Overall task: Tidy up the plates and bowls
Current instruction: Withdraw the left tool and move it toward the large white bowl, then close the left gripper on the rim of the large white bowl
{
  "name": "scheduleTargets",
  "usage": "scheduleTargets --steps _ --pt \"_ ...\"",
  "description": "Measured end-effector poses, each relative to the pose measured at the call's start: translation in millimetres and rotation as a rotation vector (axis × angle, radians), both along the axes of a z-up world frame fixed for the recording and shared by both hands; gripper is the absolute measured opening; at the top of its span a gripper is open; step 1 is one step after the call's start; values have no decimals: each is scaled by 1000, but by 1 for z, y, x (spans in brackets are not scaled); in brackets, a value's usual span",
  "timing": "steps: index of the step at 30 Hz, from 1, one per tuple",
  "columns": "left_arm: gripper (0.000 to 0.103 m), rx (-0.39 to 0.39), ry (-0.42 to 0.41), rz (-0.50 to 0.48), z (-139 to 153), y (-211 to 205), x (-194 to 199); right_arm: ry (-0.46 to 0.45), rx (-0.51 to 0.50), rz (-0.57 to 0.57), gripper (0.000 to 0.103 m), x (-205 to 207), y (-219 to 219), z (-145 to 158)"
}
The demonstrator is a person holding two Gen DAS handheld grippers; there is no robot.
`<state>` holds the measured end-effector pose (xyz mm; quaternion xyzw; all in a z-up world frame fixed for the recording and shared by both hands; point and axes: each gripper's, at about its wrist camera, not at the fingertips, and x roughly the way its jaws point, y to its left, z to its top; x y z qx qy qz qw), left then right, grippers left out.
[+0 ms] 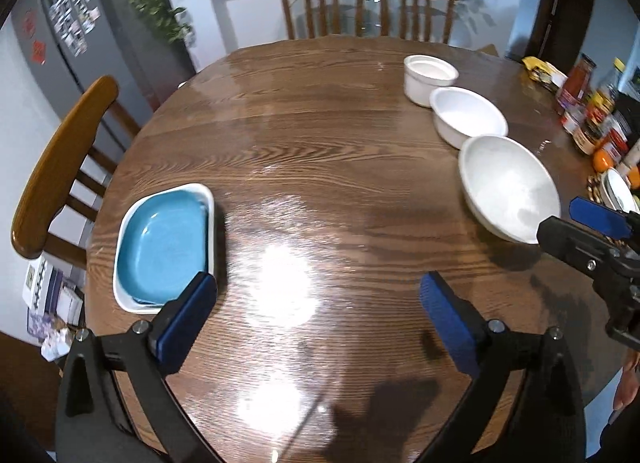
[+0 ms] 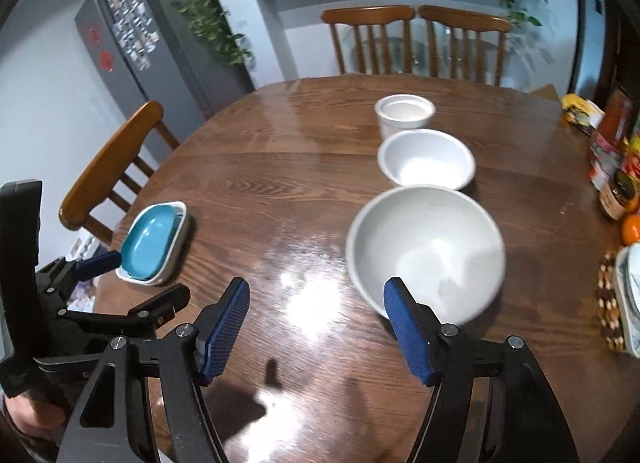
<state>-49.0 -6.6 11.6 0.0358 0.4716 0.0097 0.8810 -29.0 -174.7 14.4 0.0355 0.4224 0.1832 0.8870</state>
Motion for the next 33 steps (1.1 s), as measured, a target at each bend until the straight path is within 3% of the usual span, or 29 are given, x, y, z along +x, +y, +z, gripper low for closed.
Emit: scheduleTargets --steps 11,33 --pt "101 11 -9 -78 3 -47 -2 -13 16 -88 70 -12 -55 1" --pt "101 21 3 -101 -12 -104 34 36 20 -167 71 8 -118 -16"
